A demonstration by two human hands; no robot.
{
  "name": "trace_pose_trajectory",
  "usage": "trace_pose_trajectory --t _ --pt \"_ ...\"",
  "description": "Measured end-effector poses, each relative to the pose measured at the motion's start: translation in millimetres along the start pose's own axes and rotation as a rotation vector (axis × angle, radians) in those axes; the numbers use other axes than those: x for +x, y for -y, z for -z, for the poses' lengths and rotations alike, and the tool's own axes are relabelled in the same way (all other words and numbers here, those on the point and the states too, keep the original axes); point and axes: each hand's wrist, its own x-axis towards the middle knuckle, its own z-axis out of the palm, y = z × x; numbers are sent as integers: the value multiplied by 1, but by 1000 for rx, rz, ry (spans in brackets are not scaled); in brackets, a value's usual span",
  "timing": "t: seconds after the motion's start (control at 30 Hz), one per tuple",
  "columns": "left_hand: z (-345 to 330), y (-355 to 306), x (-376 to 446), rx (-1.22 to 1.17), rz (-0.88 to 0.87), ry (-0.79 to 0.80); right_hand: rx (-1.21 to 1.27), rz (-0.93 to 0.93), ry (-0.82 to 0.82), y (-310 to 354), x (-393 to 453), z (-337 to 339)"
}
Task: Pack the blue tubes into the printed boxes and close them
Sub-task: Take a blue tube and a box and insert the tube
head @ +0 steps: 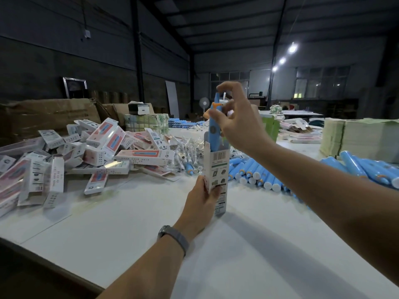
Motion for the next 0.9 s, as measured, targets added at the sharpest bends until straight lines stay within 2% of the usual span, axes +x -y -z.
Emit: trace_pose_trajectory --t 0.1,0.3,0.43,0.57,0.63,0.73,0.8,0.83,0.9 --pt "-1 -1 0 -29 11 -10 -116 28 56 -9 -10 -9" --pt "0 -7 -2 -68 68 -84 -158 18 -19 -20 -16 -21" --pt "3 -9 -1 -2 47 -256 -154 7 -25 -16 -17 -28" --pt "6 -9 1 69 11 -368 -270 14 164 -23 -35 -45" --pt "6 -10 2 55 7 -411 -187 1 166 -30 -44 -53" --pt "7 -12 4 44 -23 -517 43 11 -15 -45 -39 -65" --pt "10 -12 6 25 -9 -586 102 -81 -52 -63 -34 -77" --pt "12 -11 7 17 4 -615 57 -139 -10 -76 -32 -85" --pt "14 -8 9 19 37 -651 -147 -264 190 -109 -30 -101"
